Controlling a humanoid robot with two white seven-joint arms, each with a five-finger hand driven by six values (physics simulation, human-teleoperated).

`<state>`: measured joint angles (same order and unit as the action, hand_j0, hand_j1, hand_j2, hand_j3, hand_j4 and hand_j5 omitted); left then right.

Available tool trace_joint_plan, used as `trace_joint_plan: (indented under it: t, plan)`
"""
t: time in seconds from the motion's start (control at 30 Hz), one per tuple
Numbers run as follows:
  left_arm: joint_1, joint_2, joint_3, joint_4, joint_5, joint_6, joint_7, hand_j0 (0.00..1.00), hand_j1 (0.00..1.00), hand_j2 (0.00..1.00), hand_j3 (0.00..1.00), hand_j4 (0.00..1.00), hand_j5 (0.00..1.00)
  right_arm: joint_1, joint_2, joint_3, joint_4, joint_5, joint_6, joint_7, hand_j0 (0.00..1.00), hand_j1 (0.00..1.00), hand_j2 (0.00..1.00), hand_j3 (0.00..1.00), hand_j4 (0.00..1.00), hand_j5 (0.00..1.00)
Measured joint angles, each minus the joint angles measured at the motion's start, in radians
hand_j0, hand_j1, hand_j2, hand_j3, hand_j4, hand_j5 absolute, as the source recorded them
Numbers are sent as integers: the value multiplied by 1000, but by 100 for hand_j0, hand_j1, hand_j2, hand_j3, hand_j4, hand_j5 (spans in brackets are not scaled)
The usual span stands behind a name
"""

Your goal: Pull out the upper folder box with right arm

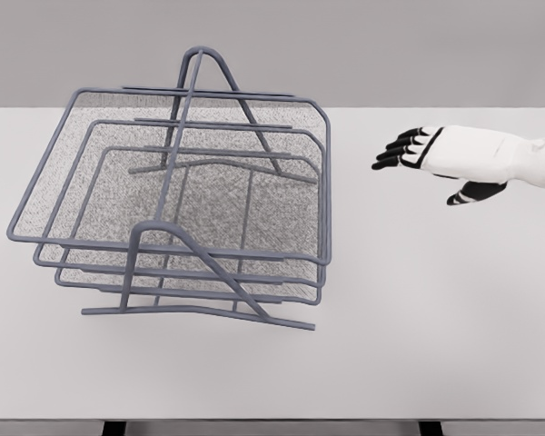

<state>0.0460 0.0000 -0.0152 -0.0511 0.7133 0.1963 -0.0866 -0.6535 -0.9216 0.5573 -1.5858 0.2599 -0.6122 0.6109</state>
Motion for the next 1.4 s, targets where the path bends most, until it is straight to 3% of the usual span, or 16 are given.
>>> trace_joint_plan:
  t: [0.17,0.3,0.43,0.9,1.13,1.17,1.23,1.4]
  plan:
    - [0,0,0,0,0,0,0,100,100,100,100,100,100,-140,120,46,-5,8,-1,0,100,100,100,100,100,100]
    - [0,0,0,0,0,0,0,100,100,100,100,100,100,-143,224,79,-7,11,-1,0,100,100,100,100,100,100]
    - [0,0,0,0,0,0,0,100,100,100,100,100,100,-133,254,103,-8,12,-2,0,100,100,100,100,100,100]
    - [0,0,1,-1,0,0,0,100,100,100,100,100,100,-38,204,106,-10,-28,18,-6,100,100,100,100,100,100]
    - [0,0,0,0,0,0,0,100,100,100,100,100,100,-15,53,81,-26,-147,11,-2,100,100,100,100,100,100]
    - [0,0,0,0,0,0,0,100,100,100,100,100,100,1,32,78,-28,-163,13,-3,100,100,100,100,100,100]
    - [0,0,0,0,0,0,0,100,100,100,100,100,100,104,-2,36,-33,-226,28,-14,100,100,100,100,100,100]
    - [0,0,0,0,0,0,0,100,100,100,100,100,100,126,-106,-60,-36,-253,21,-4,100,100,100,100,100,100]
